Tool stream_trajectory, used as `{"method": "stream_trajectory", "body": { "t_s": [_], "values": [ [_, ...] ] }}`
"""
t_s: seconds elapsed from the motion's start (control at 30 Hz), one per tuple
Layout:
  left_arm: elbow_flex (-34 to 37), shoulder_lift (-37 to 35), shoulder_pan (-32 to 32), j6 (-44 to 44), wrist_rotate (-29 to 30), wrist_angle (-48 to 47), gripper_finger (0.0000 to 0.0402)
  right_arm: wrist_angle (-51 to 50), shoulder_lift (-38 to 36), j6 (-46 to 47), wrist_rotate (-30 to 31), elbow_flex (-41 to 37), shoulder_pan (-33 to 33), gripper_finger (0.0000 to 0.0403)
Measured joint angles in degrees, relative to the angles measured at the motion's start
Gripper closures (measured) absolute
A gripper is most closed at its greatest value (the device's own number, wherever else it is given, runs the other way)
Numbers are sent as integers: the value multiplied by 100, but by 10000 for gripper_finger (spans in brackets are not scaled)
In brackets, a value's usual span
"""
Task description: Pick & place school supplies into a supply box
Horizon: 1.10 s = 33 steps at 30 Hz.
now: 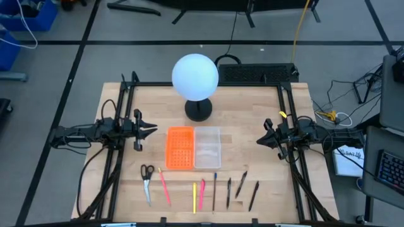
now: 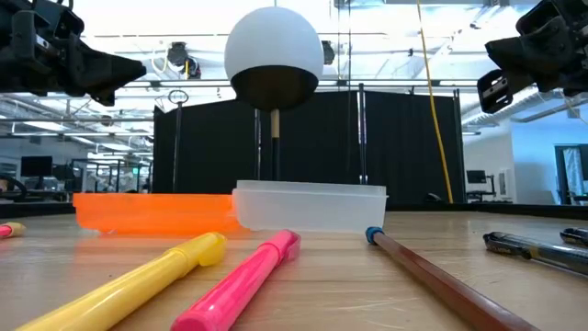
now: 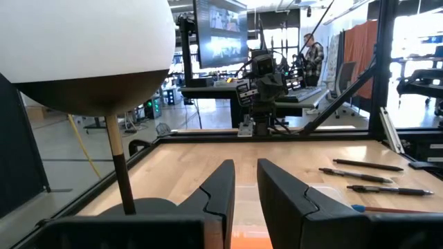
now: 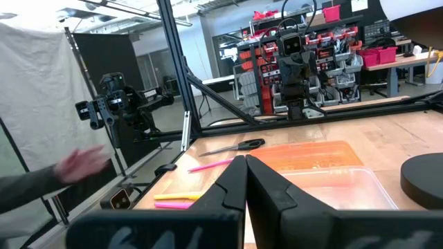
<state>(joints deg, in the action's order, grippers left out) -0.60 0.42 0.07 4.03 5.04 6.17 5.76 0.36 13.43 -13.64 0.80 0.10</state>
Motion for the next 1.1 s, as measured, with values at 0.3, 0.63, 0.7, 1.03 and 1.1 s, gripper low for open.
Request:
{"method": "stream_trajectory", "body": {
  "t_s": [0.3, 0.63, 0.7, 1.03, 1.1],
  "values": [
    [0, -1, -1, 0, 0, 0, 330, 0, -2, -134, 1, 2, 0, 403],
    [-1, 0, -1, -504, -49, 8, 330, 210, -2, -685, 5, 0, 0, 403],
    [0, 0, 0, -609, -49, 7, 330, 302, -2, -704, 5, 0, 0, 403],
    [-240, 161, -48, -1841, 69, -213, 330, 304, -2, -706, 5, 0, 0, 403],
    [-436, 420, -165, -2226, 202, -625, 338, 304, -2, -706, 5, 0, 0, 403]
  ]
}}
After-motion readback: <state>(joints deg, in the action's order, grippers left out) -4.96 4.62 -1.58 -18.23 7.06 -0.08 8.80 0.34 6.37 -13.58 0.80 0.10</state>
